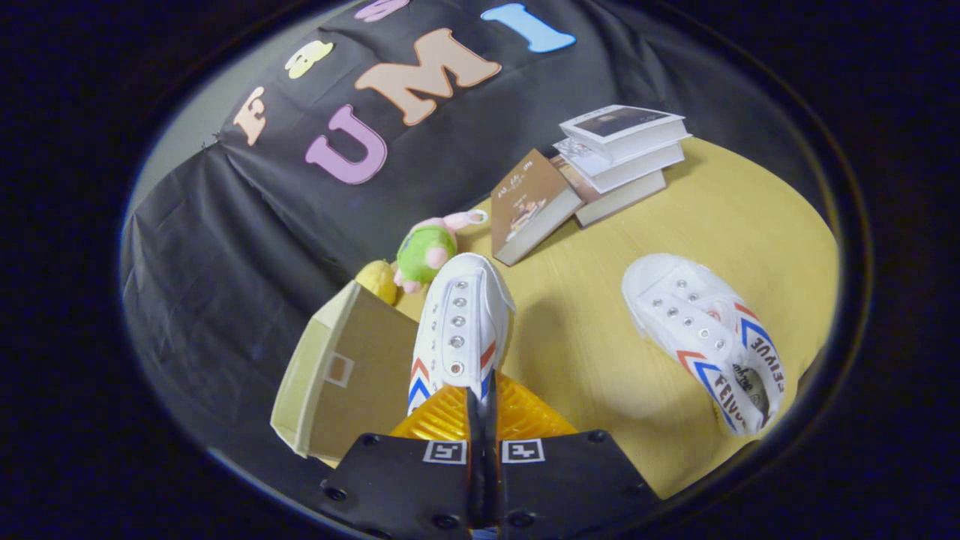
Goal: Open the storage box then place both shoes into the box .Put the left shoe in first, then the right shoe, with the right side of both shoes facing outward in a uniform manner.
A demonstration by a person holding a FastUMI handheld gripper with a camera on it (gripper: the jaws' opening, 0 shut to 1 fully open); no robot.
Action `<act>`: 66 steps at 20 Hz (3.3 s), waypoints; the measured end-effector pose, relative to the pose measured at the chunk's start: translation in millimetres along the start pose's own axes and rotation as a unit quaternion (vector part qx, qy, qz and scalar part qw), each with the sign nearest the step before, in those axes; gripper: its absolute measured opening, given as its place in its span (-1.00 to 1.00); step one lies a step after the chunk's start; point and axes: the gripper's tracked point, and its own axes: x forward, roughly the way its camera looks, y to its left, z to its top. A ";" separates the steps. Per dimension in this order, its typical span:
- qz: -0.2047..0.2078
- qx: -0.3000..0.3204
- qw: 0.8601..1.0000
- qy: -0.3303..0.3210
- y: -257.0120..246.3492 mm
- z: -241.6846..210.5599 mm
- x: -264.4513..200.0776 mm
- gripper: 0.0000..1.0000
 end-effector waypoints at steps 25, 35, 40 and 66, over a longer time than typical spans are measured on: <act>-0.110 -0.083 0.980 0.142 229.3 -113.5 115.7 -0.93; -0.143 -0.078 0.968 0.191 212.4 -154.6 126.3 -0.93; -0.096 -0.085 0.965 0.229 228.6 -167.7 122.9 -0.55; -0.274 -0.185 0.933 0.144 -197.9 50.8 -67.2 0.96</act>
